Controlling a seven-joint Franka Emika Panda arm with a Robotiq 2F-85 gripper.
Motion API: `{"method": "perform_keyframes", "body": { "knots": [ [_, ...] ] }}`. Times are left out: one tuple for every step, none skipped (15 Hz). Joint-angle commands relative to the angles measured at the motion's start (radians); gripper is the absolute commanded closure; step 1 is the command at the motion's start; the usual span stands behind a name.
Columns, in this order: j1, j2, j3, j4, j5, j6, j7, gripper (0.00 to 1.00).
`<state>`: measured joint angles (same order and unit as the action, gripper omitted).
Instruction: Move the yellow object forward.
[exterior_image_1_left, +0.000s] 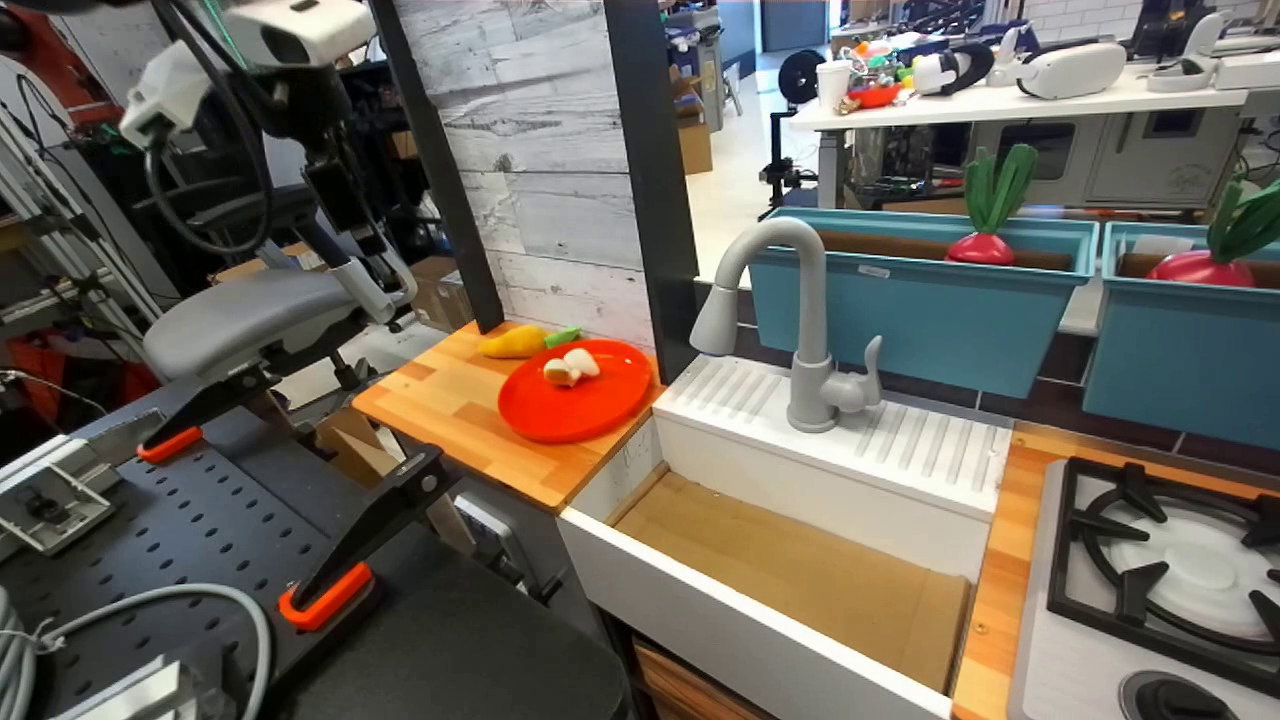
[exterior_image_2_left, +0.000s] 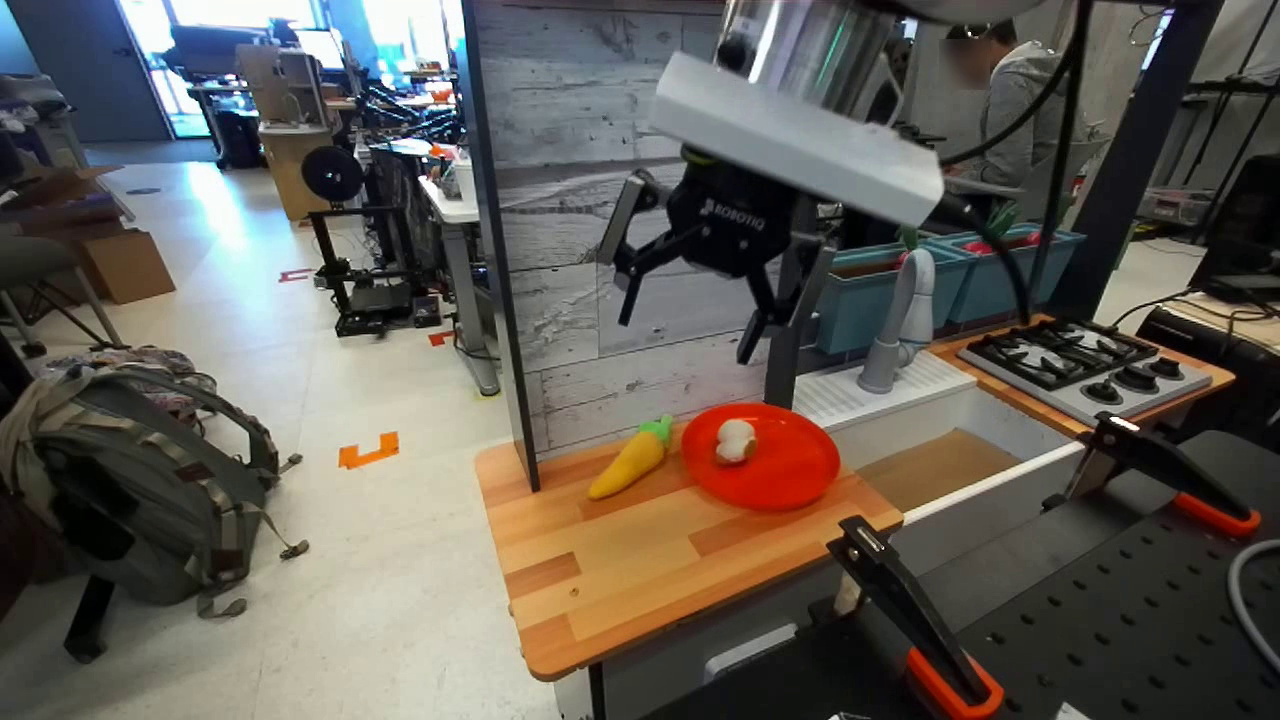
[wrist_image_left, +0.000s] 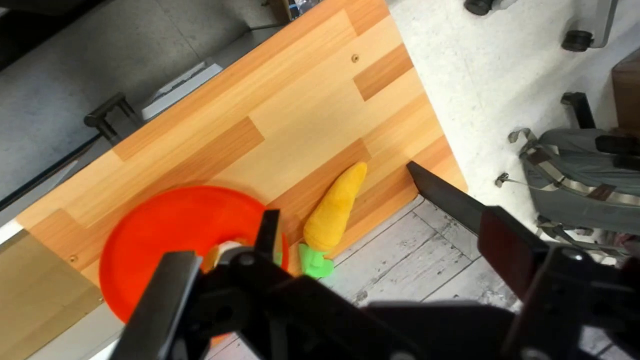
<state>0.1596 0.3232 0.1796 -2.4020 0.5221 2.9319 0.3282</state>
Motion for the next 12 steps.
{"method": "perform_keyframes", "body": {
  "knots": [
    [-0.003, 0.209, 0.002, 0.153, -0.018, 0.078, 0.03, 0.0],
    [0.01, 0.257, -0.012, 0.188, -0.034, 0.084, 0.046, 0.0],
    [0.023, 0.293, -0.024, 0.214, -0.044, 0.096, 0.06, 0.0],
    [0.035, 0.332, -0.036, 0.246, -0.055, 0.096, 0.073, 0.0],
    [0.043, 0.362, -0.044, 0.269, -0.061, 0.104, 0.085, 0.0],
    [0.048, 0.389, -0.047, 0.291, -0.063, 0.114, 0.091, 0.0],
    [0.051, 0.414, -0.05, 0.314, -0.065, 0.117, 0.097, 0.0],
    [0.059, 0.441, -0.057, 0.339, -0.068, 0.124, 0.106, 0.0],
    [0.065, 0.465, -0.064, 0.364, -0.068, 0.12, 0.116, 0.0],
    [0.067, 0.487, -0.068, 0.39, -0.066, 0.119, 0.125, 0.0],
    [0.071, 0.505, -0.072, 0.412, -0.065, 0.119, 0.133, 0.0],
    [0.071, 0.525, -0.073, 0.437, -0.063, 0.125, 0.139, 0.0]
  ]
}}
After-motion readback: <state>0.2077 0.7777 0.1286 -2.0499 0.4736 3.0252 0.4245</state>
